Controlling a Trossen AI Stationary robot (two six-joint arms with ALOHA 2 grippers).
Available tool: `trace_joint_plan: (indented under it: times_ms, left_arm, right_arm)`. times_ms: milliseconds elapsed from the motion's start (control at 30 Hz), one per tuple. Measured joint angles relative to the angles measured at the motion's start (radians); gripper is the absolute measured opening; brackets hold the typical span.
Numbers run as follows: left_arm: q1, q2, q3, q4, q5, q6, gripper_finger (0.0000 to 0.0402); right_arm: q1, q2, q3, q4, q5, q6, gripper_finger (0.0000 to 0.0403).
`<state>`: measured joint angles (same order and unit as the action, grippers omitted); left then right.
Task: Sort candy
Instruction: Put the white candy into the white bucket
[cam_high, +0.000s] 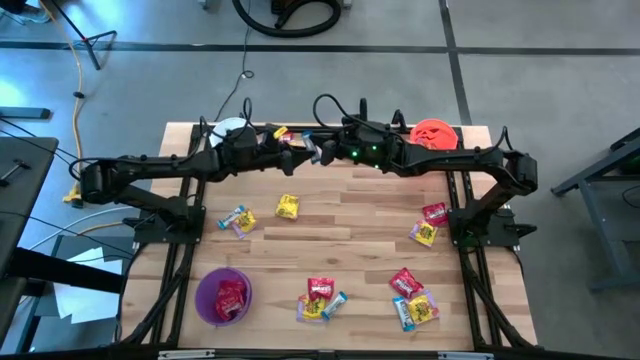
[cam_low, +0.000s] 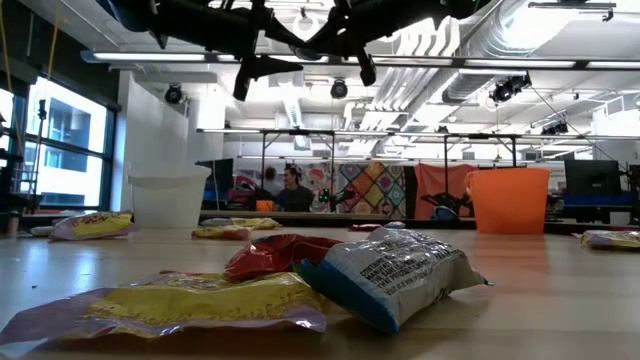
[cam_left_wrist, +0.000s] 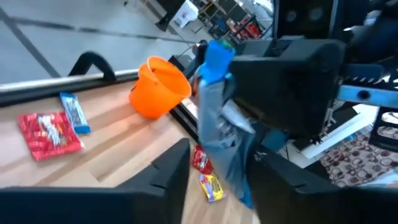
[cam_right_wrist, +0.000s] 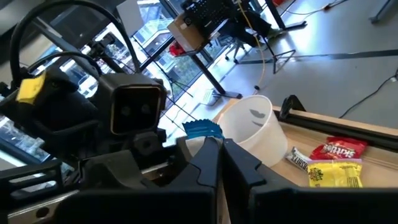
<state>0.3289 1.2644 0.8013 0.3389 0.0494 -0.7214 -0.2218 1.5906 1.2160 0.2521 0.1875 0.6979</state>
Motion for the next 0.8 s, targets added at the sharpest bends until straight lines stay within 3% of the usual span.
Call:
trace_joint_plan:
  times_ms: [267, 533, 800]
  left_arm:
    - [0.000, 0.000, 0.000, 0.025, -0.001, 0.077, 0.0011]
    - [0.000, 0.000, 0.000, 0.025, -0.006, 0.125, 0.0003]
    - [0.048, -0.051, 0.002, -0.059, -0.011, 0.187, 0.0001]
  right_arm:
    - [0.002, 0.000, 0.000, 0.009, 0.001, 0.000, 0.0002]
    - [0.002, 0.000, -0.001, 0.010, 0.000, 0.009, 0.0049]
    - [-0.009, 0.000, 0.012, 0.003, 0.000, 0.008, 0.0131]
